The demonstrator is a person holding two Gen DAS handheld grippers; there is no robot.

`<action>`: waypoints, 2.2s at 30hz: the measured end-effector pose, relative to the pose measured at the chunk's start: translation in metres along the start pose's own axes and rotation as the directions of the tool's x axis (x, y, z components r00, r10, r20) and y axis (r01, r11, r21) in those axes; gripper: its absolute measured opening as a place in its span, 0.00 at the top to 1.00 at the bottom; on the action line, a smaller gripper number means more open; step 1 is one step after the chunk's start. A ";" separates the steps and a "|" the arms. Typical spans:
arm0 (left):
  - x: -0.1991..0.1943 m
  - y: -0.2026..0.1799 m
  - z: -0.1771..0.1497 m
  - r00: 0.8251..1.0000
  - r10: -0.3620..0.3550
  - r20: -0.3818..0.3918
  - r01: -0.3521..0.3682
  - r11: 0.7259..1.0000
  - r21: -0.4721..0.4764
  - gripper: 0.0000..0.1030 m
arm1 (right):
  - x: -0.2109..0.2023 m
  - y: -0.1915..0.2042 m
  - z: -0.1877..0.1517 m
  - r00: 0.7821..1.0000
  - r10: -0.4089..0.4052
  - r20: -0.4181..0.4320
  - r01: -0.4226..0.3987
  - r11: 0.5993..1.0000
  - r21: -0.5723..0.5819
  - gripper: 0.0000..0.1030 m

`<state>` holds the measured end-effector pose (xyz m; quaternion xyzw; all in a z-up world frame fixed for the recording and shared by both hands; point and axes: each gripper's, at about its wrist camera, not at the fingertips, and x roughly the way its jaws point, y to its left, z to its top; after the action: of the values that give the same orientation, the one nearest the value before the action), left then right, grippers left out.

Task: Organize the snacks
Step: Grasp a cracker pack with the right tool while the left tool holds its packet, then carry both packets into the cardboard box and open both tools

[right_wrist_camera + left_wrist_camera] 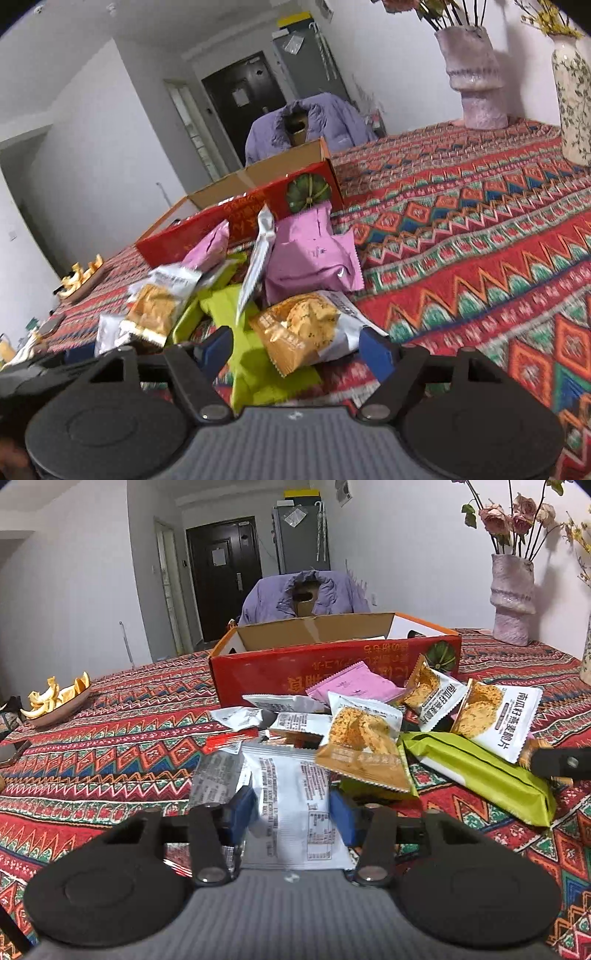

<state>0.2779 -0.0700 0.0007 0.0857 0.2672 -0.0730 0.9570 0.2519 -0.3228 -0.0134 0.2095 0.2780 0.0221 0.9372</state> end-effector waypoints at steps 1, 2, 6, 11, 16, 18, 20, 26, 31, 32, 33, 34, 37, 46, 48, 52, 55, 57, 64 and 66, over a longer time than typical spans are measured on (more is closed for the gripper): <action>-0.001 0.001 0.000 1.000 0.000 0.004 0.000 1.000 -0.005 0.58 | 0.004 0.002 0.003 1.000 -0.018 -0.003 0.018 1.000 0.000 0.27; -0.004 0.002 0.000 1.000 0.000 0.004 0.000 1.000 -0.014 0.59 | 0.008 0.003 0.006 0.999 -0.035 -0.010 0.035 0.999 -0.003 0.27; -0.016 0.012 0.001 1.000 -0.025 0.003 0.025 0.998 -0.053 0.61 | 0.020 0.002 0.020 0.996 -0.082 -0.037 0.081 0.996 -0.023 0.28; -0.032 0.025 0.009 0.998 -0.063 0.028 0.065 0.994 -0.089 0.61 | 0.022 -0.004 0.025 0.994 -0.102 -0.041 0.101 0.995 -0.008 0.26; -0.030 0.033 0.021 0.995 -0.096 0.041 0.100 0.990 -0.098 0.61 | 0.027 -0.006 0.033 0.989 -0.144 -0.029 0.143 0.989 -0.024 0.20; -0.026 0.037 0.024 0.994 -0.104 0.040 0.107 0.989 -0.099 0.61 | 0.032 -0.007 0.031 0.986 -0.160 -0.043 0.156 0.985 -0.075 0.23; -0.023 0.040 0.026 0.992 -0.119 0.046 0.123 0.988 -0.097 0.61 | 0.031 -0.005 0.025 0.980 -0.190 -0.052 0.179 0.971 -0.157 0.32; -0.022 0.040 0.024 0.987 -0.150 0.049 0.153 0.986 -0.068 0.61 | 0.012 -0.008 0.015 0.966 -0.253 -0.045 0.229 0.927 -0.298 0.37; -0.017 0.041 0.023 0.986 -0.160 0.037 0.163 0.983 -0.088 0.61 | 0.024 -0.005 0.024 0.974 -0.226 -0.026 0.203 0.914 -0.352 0.37; -0.017 0.043 0.024 0.987 -0.159 0.036 0.161 0.982 -0.098 0.61 | 0.028 -0.006 0.026 0.976 -0.213 -0.038 0.187 0.917 -0.353 0.38; -0.018 0.044 0.024 0.987 -0.159 0.035 0.162 0.981 -0.107 0.61 | 0.030 -0.007 0.027 0.978 -0.201 -0.050 0.171 0.921 -0.351 0.39; -0.018 0.046 0.024 0.986 -0.162 0.032 0.165 0.979 -0.116 0.61 | 0.031 -0.009 0.028 0.979 -0.192 -0.064 0.159 0.926 -0.343 0.48; -0.020 0.051 0.028 0.986 -0.166 0.013 0.167 0.975 -0.144 0.61 | 0.026 -0.011 0.031 0.982 -0.170 -0.085 0.135 0.939 -0.317 0.59; -0.001 0.092 0.114 0.980 -0.196 0.037 0.199 0.966 -0.162 0.61 | -0.009 0.026 0.100 1.000 -0.005 0.030 0.017 0.912 -0.410 0.59; 0.025 0.097 0.146 0.965 -0.256 0.054 0.261 0.952 -0.157 0.61 | 0.006 0.034 0.136 0.995 0.093 0.030 -0.074 0.918 -0.389 0.59; 0.102 0.088 0.200 0.952 -0.305 0.018 0.304 0.938 -0.167 0.61 | 0.075 0.052 0.205 0.986 0.165 -0.008 -0.159 0.931 -0.328 0.59; 0.165 0.076 0.230 0.951 -0.307 -0.031 0.298 0.939 -0.172 0.61 | 0.155 0.061 0.250 0.984 0.148 -0.095 -0.166 0.958 -0.233 0.59; 0.206 0.066 0.242 0.957 -0.280 -0.071 0.267 0.950 -0.160 0.61 | 0.212 0.062 0.270 0.977 0.127 -0.169 -0.153 0.977 -0.148 0.59; 0.314 0.054 0.261 0.945 -0.244 -0.219 0.189 0.951 -0.244 0.60 | 0.340 0.070 0.276 0.934 0.038 -0.354 -0.074 0.993 -0.089 0.57; 0.323 0.050 0.259 0.945 -0.239 -0.222 0.187 0.955 -0.232 0.61 | 0.350 0.076 0.270 0.933 -0.014 -0.359 -0.041 0.989 -0.145 0.56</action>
<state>0.6901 -0.1038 0.0561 -0.0357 0.3985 -0.1368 0.9062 0.6968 -0.3012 0.0428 0.1328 0.4405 0.0874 0.8835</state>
